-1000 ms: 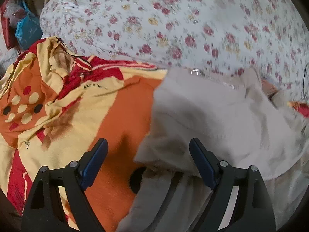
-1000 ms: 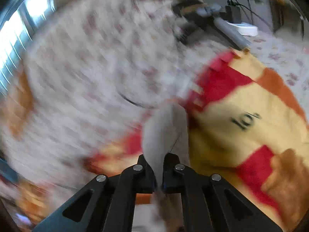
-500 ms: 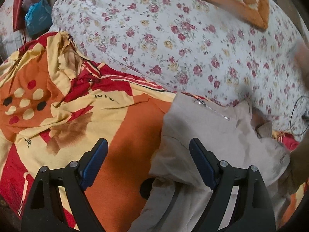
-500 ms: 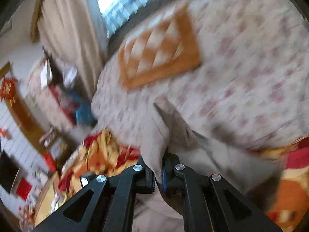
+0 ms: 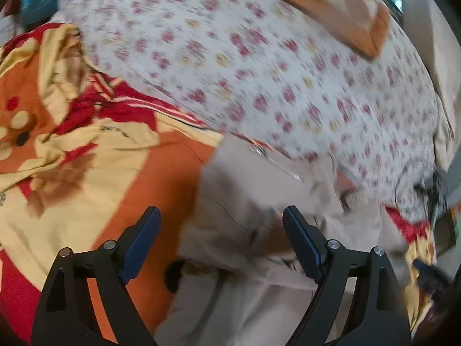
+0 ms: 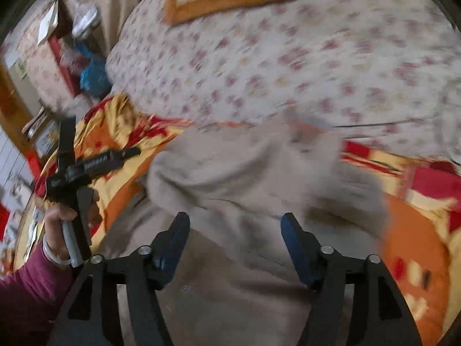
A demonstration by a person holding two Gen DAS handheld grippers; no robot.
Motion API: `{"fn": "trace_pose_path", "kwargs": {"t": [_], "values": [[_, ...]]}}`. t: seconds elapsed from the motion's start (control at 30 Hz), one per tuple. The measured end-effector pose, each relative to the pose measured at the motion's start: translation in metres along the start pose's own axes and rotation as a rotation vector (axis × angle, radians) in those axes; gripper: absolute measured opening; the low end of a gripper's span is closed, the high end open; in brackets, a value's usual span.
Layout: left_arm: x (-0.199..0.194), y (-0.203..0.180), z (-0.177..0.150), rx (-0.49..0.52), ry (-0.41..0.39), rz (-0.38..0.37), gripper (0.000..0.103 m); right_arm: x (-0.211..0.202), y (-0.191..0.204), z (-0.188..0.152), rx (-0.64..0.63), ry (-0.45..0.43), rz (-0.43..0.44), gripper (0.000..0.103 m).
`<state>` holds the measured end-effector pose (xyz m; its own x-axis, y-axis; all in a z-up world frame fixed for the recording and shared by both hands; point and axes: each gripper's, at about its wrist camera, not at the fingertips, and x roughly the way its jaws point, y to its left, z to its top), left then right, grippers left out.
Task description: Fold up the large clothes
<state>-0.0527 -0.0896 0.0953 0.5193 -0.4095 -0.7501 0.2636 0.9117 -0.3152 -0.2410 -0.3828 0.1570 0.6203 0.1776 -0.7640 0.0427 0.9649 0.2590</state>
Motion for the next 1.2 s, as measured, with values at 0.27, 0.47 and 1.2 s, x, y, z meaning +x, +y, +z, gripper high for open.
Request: {"fn": "trace_pose_path", "kwargs": {"t": [0.27, 0.47, 1.2], "values": [[0.016, -0.015, -0.010, -0.015, 0.059, -0.156, 0.087, -0.013, -0.032, -0.025, 0.071, -0.008, -0.012, 0.070], [0.014, 0.000, -0.003, -0.089, 0.039, -0.122, 0.087, 0.020, 0.028, -0.007, -0.057, -0.007, 0.076, 0.070], [-0.006, 0.026, 0.015, -0.138, -0.079, -0.036, 0.087, 0.120, 0.080, 0.030, -0.027, 0.125, 0.200, 0.045]]}}
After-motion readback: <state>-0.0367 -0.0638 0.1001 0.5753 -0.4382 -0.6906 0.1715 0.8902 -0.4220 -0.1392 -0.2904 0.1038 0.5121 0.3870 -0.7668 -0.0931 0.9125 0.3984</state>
